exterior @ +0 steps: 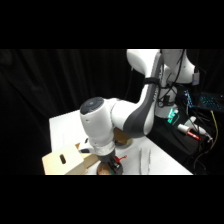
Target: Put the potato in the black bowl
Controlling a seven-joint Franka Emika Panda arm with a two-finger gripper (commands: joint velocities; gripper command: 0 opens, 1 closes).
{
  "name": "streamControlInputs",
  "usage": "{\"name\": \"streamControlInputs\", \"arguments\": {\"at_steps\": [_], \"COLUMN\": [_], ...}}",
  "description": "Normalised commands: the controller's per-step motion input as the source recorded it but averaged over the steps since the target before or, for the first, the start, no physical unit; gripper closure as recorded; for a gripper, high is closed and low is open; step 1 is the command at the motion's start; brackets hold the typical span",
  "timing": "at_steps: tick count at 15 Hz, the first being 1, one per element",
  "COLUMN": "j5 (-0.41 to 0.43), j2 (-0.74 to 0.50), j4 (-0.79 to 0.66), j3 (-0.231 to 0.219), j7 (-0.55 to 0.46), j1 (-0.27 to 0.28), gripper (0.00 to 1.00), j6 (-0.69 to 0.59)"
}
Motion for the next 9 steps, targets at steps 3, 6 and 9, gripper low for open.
{"name": "streamControlInputs", "arguments": {"at_steps": [3, 6, 9], "j5": [0.076, 0.05, -0.007], "j2": [0.04, 0.02, -0.01], "j4": [0.09, 0.1, 0.13], "j3": [0.014, -0.013, -0.073], "j7": [-0.13, -0.1, 0.0], "j1": [0.004, 0.017, 0.066], "gripper": [0.51, 0.75, 0.94], "j6": [0.13, 0.08, -0.03]}}
